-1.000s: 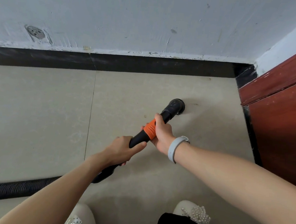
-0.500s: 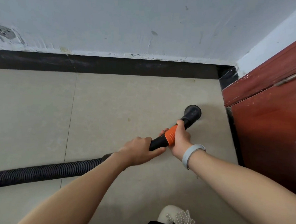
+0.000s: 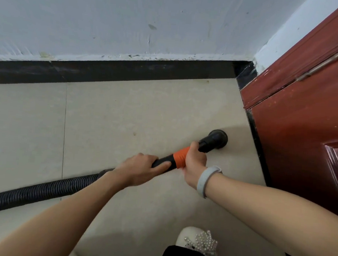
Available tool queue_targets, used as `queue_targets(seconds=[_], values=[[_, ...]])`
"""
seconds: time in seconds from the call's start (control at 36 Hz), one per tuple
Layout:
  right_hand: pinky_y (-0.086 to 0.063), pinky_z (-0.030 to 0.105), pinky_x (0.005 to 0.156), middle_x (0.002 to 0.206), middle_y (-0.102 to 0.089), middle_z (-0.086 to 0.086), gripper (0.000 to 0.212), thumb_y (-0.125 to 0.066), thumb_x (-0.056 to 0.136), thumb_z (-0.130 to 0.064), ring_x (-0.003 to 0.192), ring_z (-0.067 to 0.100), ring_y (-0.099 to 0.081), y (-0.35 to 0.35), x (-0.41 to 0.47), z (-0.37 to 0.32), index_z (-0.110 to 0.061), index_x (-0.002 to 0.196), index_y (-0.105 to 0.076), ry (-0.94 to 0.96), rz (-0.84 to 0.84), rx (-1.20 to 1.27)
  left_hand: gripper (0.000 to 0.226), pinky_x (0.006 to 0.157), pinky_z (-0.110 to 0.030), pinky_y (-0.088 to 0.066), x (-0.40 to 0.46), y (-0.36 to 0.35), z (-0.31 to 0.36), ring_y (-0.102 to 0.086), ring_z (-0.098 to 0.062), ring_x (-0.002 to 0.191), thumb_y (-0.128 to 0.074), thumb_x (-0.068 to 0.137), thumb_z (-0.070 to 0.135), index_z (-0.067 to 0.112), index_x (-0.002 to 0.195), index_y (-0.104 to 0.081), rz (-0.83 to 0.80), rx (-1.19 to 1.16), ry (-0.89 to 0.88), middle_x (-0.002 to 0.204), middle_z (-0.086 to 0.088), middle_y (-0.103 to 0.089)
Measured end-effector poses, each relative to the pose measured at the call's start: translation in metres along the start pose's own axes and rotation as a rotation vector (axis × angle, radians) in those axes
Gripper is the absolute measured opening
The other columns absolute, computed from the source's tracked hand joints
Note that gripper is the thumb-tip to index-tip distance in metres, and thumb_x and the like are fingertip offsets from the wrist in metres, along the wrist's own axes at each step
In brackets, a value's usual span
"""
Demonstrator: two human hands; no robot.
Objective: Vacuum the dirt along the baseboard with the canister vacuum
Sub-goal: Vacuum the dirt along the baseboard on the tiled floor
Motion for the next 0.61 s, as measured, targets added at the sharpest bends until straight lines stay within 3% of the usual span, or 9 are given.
queue_targets(seconds=[0.06,0.11,0.28,0.39,0.44,0.53,0.61], values=[[-0.05,0.049,0.096,0.111,-0.065,0.015,0.045,-0.043,0.096,-0.047,0.101,0.037,-0.065,-0.011,0.006,-0.004,-0.004,0.097,-0.053,0.015,-0.03,-0.012,0.05,0.073,-0.037,-0.051,0.0,0.005,-0.004,-0.064,-0.026,0.074,-0.033,0.092,0.065,0.021,0.074,-0.049,0.045,-0.03,0.035,0.078,-0.006,-0.065],[-0.051,0.049,0.094,0.101,-0.069,0.017,0.042,-0.044,0.094,-0.05,0.095,0.038,-0.067,-0.022,0.008,-0.009,-0.011,0.081,-0.048,0.021,-0.069,-0.014,0.051,0.072,-0.037,-0.051,0.0,0.01,-0.007,-0.065,-0.026,0.074,-0.034,0.092,0.065,0.02,0.074,-0.049,0.087,-0.055,0.056,0.078,-0.006,-0.066],[-0.054,0.046,0.088,0.062,-0.063,0.007,0.04,-0.04,0.098,-0.042,0.087,0.038,-0.069,-0.034,-0.004,-0.026,-0.011,0.075,-0.046,0.029,-0.056,-0.012,0.052,0.066,-0.033,-0.046,0.0,0.023,-0.005,-0.063,-0.024,0.072,-0.036,0.091,0.067,0.02,0.073,-0.049,0.117,-0.046,0.063,0.071,-0.002,-0.06],[-0.055,0.048,0.085,0.08,-0.061,0.011,0.036,-0.042,0.099,-0.041,0.084,0.036,-0.069,-0.012,0.0,-0.032,-0.009,0.082,-0.045,0.007,-0.032,0.016,0.052,0.063,-0.032,-0.043,0.008,0.024,0.016,-0.059,-0.02,0.069,-0.036,0.09,0.069,0.021,0.073,-0.049,0.069,0.005,0.021,0.069,0.001,-0.056],[-0.057,0.043,0.074,0.08,-0.059,0.011,0.03,-0.041,0.101,-0.035,0.07,0.028,-0.066,0.001,0.005,-0.036,-0.005,0.098,-0.047,-0.007,-0.047,0.053,0.052,0.059,-0.03,-0.039,0.016,0.023,0.029,-0.054,-0.019,0.067,-0.035,0.089,0.07,0.023,0.07,-0.046,0.05,0.041,-0.004,0.07,0.002,-0.054],[-0.055,0.043,0.076,0.091,-0.059,0.012,0.036,-0.042,0.101,-0.034,0.075,0.028,-0.064,0.026,0.014,-0.041,-0.002,0.118,-0.046,-0.008,-0.006,0.071,0.052,0.058,-0.03,-0.037,0.026,0.014,0.049,-0.053,-0.018,0.068,-0.035,0.089,0.072,0.025,0.07,-0.045,0.017,0.071,-0.041,0.072,0.002,-0.053],[-0.054,0.046,0.078,0.096,-0.06,0.017,0.032,-0.042,0.101,-0.034,0.074,0.031,-0.065,0.047,0.023,-0.042,-0.004,0.112,-0.044,-0.009,0.024,0.076,0.053,0.062,-0.031,-0.039,0.034,0.0,0.068,-0.055,-0.023,0.073,-0.035,0.088,0.073,0.024,0.074,-0.047,-0.008,0.09,-0.071,0.077,-0.001,-0.055]])
Point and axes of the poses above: each hand's wrist, its own x-axis towards the middle knuckle, its own y-axis out of the back of the hand, z = x × y, the point moved 6 cm from there along x, towards the middle knuckle
